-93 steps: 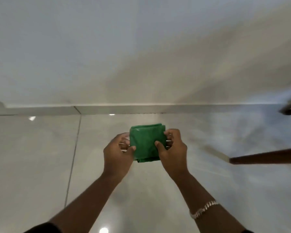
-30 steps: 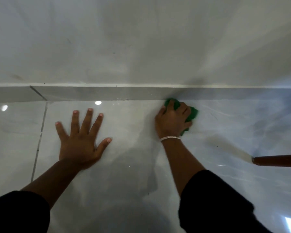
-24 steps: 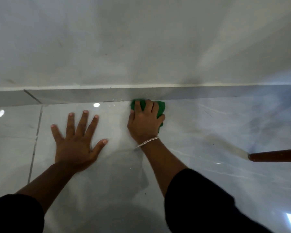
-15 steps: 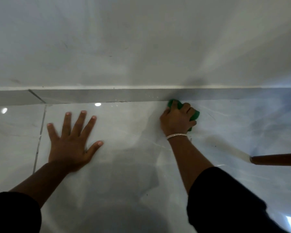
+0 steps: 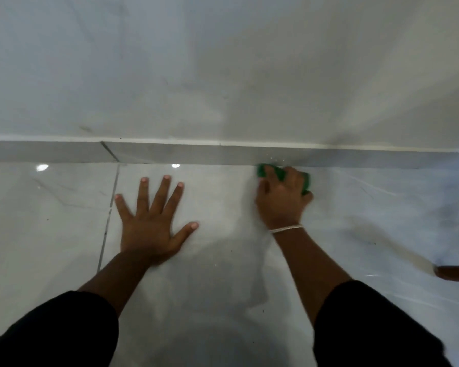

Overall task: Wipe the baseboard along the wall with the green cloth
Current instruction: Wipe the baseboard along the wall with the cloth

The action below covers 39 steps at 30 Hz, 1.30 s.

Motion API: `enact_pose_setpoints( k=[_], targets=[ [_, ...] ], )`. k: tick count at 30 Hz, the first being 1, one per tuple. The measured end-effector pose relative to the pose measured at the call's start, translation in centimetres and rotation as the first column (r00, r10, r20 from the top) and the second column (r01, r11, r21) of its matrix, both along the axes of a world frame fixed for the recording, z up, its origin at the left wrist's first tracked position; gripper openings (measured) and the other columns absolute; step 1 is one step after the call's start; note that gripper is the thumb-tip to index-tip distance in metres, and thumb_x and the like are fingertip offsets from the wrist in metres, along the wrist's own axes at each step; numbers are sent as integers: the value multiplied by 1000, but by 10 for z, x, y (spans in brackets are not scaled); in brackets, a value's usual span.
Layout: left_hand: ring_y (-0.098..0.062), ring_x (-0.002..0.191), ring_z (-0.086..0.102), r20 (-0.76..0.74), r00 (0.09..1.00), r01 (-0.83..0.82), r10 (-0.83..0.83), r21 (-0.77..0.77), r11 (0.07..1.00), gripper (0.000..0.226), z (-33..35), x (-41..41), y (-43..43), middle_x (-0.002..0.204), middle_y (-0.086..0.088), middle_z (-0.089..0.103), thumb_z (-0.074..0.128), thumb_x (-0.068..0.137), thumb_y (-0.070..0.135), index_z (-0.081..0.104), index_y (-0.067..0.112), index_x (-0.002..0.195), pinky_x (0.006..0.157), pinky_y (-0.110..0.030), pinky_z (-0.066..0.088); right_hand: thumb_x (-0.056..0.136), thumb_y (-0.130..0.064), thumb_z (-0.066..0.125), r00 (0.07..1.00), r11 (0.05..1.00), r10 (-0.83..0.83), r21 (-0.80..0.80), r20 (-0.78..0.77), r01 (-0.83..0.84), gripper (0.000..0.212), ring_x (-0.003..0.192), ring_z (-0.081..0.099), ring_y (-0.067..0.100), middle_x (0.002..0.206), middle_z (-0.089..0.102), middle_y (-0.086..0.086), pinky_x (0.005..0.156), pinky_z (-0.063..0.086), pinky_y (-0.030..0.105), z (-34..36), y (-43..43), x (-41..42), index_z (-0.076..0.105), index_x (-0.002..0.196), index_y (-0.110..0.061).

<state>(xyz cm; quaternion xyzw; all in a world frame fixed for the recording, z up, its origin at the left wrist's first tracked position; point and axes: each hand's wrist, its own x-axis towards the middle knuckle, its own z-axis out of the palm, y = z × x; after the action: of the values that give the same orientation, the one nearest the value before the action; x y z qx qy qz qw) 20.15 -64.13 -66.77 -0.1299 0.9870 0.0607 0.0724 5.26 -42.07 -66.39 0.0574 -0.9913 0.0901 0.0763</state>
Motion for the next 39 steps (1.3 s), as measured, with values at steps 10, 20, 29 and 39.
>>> enact_pose_setpoints(
  k=[10,20,29,39],
  targets=[
    [-35,152,-12,11,1000,-7,8,-24,1000,96,-1,-2,2,167,0,-7,4,76,85,-3,32,156,112,-74,-3,75,-24,49,994,994,99,-47,42,-97,41,113,51,41,114,59,21,88,41,57,5,-117,51,63,113,-15],
    [-34,152,-13,36,999,-4,4,-9,1000,93,0,-2,0,167,2,-12,9,79,83,-9,33,154,111,-76,2,92,-38,51,989,995,-95,-15,109,98,44,126,40,39,134,49,21,94,36,57,1,22,-12,56,133,-24],
    [-34,152,-12,42,999,-15,16,-25,1000,95,-3,-4,1,167,1,-9,10,77,83,-5,32,155,112,-75,0,86,-35,53,984,982,175,-78,23,-173,61,144,22,41,149,37,25,106,22,72,-4,-103,56,42,142,-15],
    [-33,152,-12,33,999,-8,8,-4,1000,92,1,-3,1,167,3,-11,13,79,81,-8,33,155,111,-77,3,78,-17,73,975,870,-209,-471,-77,149,51,115,54,46,121,58,29,96,48,56,-8,62,-24,56,121,4]
  ],
)
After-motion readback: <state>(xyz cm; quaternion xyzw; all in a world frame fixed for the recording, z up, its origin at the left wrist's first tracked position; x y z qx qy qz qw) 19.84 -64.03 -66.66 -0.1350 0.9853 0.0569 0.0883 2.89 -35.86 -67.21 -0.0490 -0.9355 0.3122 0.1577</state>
